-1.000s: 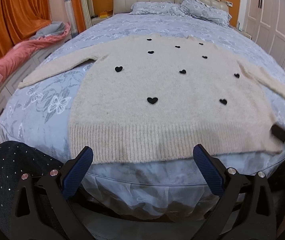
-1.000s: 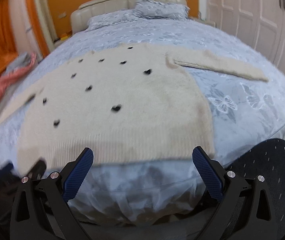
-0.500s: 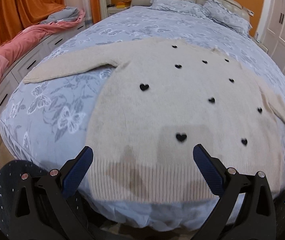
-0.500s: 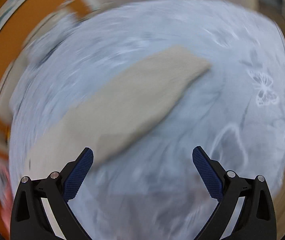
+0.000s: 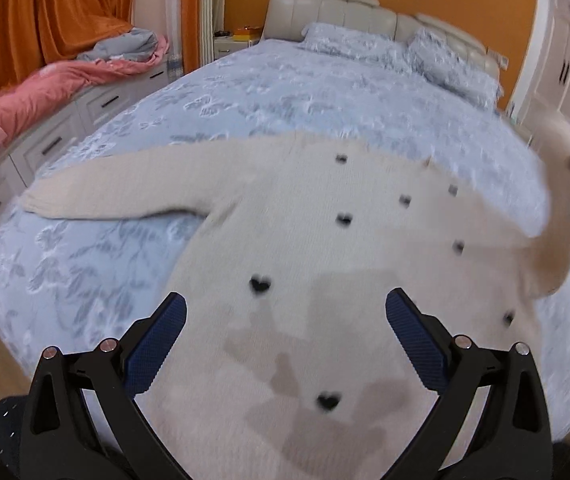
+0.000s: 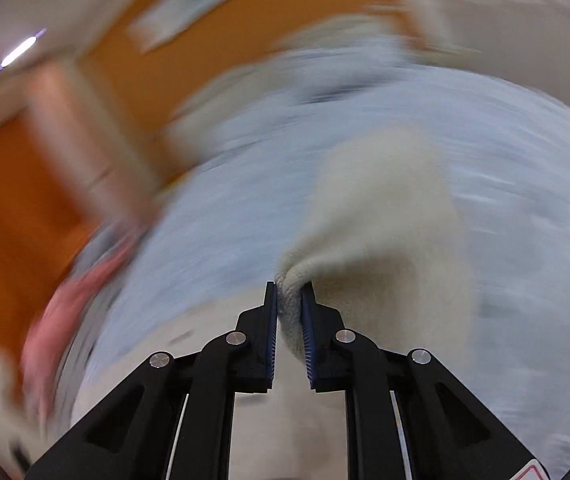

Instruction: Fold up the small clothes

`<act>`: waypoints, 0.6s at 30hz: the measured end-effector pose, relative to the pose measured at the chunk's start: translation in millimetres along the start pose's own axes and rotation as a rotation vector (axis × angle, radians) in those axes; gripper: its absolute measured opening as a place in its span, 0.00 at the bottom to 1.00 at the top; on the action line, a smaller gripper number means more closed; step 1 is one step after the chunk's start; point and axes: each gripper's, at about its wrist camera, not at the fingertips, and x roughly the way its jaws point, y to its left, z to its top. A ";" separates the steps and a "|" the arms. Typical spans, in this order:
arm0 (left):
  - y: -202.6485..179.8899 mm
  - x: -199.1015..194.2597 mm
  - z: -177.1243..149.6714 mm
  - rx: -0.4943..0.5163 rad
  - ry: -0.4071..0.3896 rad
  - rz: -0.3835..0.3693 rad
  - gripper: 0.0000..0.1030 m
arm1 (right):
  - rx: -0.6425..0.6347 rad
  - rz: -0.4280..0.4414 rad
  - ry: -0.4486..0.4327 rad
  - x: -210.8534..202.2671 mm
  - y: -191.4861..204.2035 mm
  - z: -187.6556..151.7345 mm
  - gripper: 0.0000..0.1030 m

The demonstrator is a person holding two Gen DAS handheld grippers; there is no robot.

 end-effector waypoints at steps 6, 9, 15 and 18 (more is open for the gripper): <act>7.1 41.3 47.2 -0.160 0.057 -0.148 0.95 | -0.157 -0.049 0.148 78.1 81.7 -82.5 0.36; 7.8 90.2 63.1 -0.184 0.120 -0.164 0.95 | -0.017 -0.130 0.160 57.4 37.4 -95.4 0.49; 19.8 170.3 75.2 -0.336 0.207 -0.165 0.95 | 0.374 -0.141 0.212 16.6 -68.7 -117.0 0.55; 21.2 198.4 84.7 -0.421 0.240 -0.183 0.95 | 0.478 -0.027 0.230 34.0 -83.6 -121.0 0.66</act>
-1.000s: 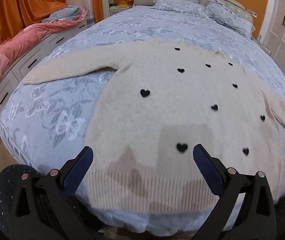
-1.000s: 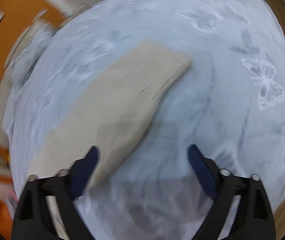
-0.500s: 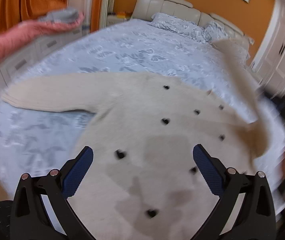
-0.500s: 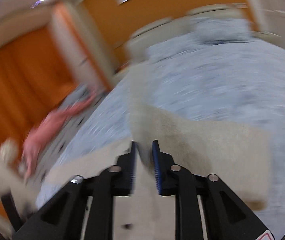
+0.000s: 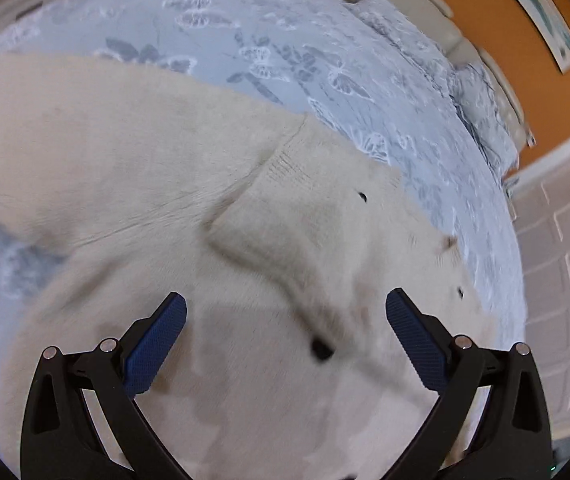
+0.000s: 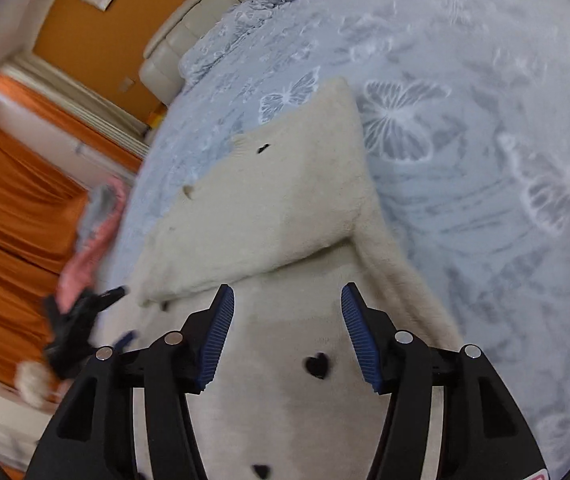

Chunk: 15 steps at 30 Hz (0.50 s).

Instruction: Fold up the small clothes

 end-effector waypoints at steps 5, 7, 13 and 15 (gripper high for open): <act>-7.4 9.4 8.2 -0.050 -0.032 0.070 0.71 | 0.125 -0.006 -0.019 37.5 -14.0 21.9 0.57; -21.1 4.6 11.3 0.013 -0.024 -0.033 0.29 | 0.136 -0.029 -0.059 37.0 -8.2 39.9 0.20; -30.1 2.4 -2.2 0.122 -0.038 -0.043 0.11 | -0.047 -0.180 -0.185 7.0 -13.4 54.8 0.07; -13.0 25.9 -9.4 0.086 0.024 -0.002 0.03 | -0.002 -0.253 -0.065 33.9 -46.4 50.3 0.04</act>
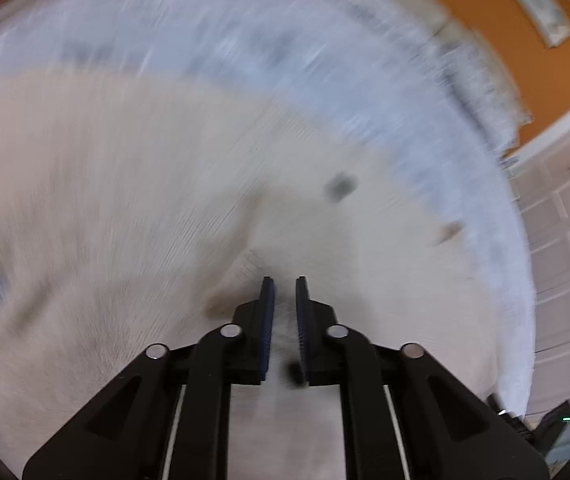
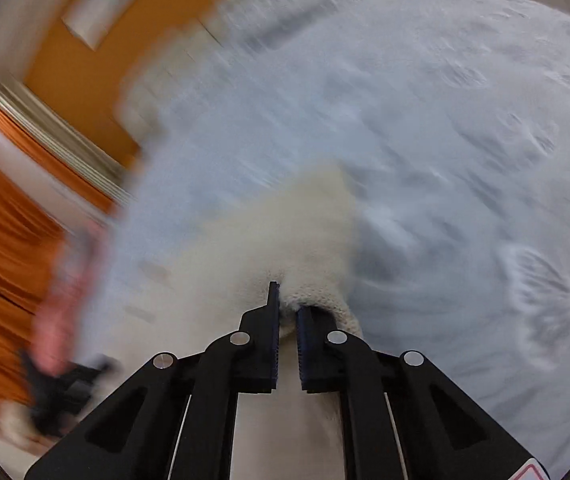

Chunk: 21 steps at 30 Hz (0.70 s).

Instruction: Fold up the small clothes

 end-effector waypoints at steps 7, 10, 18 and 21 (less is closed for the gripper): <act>15.4 -29.9 0.1 -0.127 -0.052 -0.121 0.30 | -0.129 -0.018 -0.087 -38.1 26.3 -10.0 0.12; 21.0 -11.7 2.3 -0.204 0.000 -0.099 0.71 | -0.169 -0.049 -0.134 -50.9 33.8 -19.1 0.14; -2.0 -29.4 14.7 -0.103 -0.062 -0.170 0.08 | -0.295 -0.057 -0.163 -47.4 64.3 -1.6 0.14; 8.3 -20.7 17.0 -0.094 -0.044 -0.110 0.08 | -0.305 -0.201 -0.038 -3.7 43.4 -0.7 0.00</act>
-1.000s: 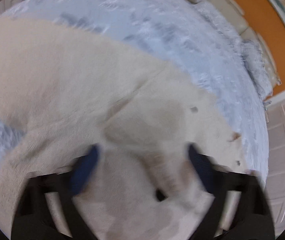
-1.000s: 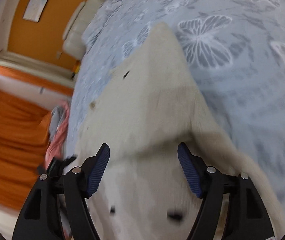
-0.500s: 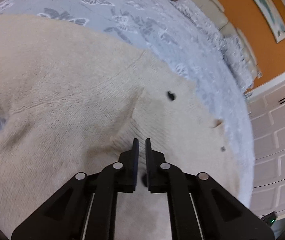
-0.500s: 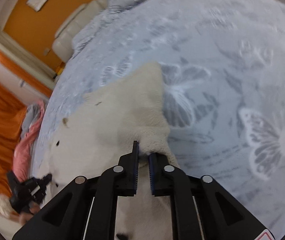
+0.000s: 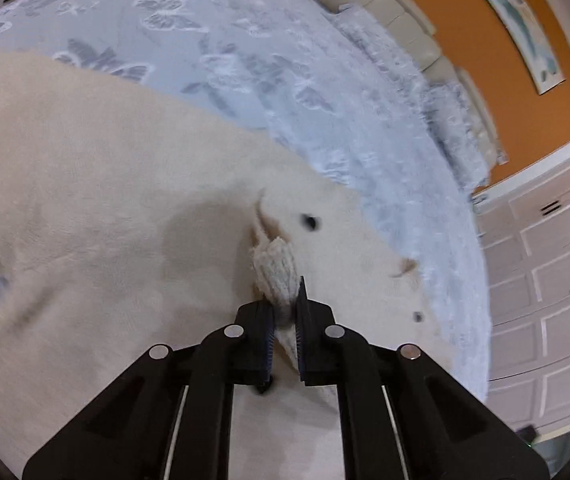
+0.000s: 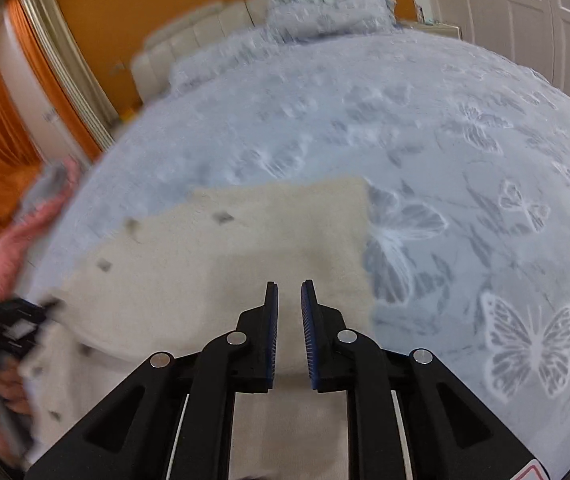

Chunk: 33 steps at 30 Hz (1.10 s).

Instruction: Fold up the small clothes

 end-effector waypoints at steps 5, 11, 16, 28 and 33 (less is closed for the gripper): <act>21.8 15.7 -8.3 -0.001 0.043 0.023 0.08 | 0.028 0.048 -0.091 -24.9 -0.5 0.8 0.03; 42.9 -16.4 -5.9 -0.090 0.020 -0.056 0.16 | -0.138 -0.084 -0.003 -11.6 21.4 -9.3 0.04; 135.9 -106.7 16.3 -0.224 -0.178 0.068 0.57 | -0.184 -0.005 -0.055 -61.1 47.6 -46.6 0.27; 375.3 -212.6 107.6 -0.696 -0.410 0.333 0.61 | -0.181 0.086 0.163 -100.7 103.7 -169.8 0.41; 291.6 -194.4 146.4 -0.453 -0.361 0.231 0.09 | -0.215 0.086 0.176 -101.0 123.9 -170.0 0.43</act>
